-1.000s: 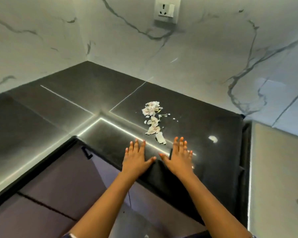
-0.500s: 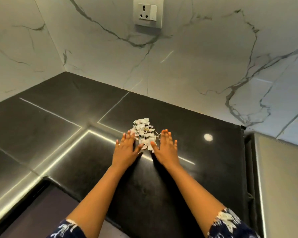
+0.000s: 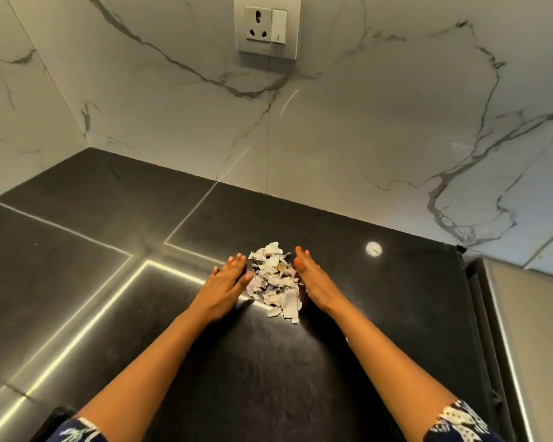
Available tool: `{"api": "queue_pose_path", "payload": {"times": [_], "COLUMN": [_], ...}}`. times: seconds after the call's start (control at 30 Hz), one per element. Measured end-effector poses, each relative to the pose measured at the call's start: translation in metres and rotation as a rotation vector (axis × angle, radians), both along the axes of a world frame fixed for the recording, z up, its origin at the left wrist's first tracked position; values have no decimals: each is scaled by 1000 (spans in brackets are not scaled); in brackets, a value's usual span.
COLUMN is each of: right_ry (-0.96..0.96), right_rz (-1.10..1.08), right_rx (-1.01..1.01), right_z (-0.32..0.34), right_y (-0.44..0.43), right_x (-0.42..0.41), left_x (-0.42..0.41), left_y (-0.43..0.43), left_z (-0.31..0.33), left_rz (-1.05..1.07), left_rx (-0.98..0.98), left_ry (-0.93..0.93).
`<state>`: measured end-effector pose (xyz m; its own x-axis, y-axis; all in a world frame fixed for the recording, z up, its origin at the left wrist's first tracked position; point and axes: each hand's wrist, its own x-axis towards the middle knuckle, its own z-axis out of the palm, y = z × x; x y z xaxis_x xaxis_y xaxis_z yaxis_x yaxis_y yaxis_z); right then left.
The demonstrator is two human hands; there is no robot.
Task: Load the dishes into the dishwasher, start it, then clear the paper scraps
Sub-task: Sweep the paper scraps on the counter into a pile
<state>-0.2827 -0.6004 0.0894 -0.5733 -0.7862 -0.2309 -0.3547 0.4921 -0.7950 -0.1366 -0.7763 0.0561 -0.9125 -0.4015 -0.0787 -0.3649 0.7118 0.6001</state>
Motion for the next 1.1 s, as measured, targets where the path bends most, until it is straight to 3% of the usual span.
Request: {"api": "queue_pose_path", "payload": {"times": [0.07, 0.13, 0.33, 0.47, 0.6, 0.9, 1.0, 1.1], "right_ry": [8, 78, 262, 294, 195, 40, -133, -156], "right_rz": [-87, -3, 260, 345, 249, 77, -146, -425], "right_rx": [-3, 76, 165, 124, -13, -116, -233, -357], "right_z": [6, 4, -8, -16, -20, -17, -18, -22], "right_y": [-18, -40, -56, -26, 1, 52, 66, 68], "right_x": [-22, -40, -44, -20, 9, 56, 71, 90], "left_x": [-18, -42, -66, -43, -20, 33, 45, 52], "left_y": [-16, -30, -33, -11, 14, 63, 76, 88], "left_z": [-1, 3, 3, 2, 3, 11, 12, 8], "left_rz": [152, 219, 32, -88, -125, -45, 48, 221], "left_rx": [-5, 44, -11, 110, 170, 266, 401, 600], "left_ry": [25, 6, -26, 89, 102, 125, 166, 291]}}
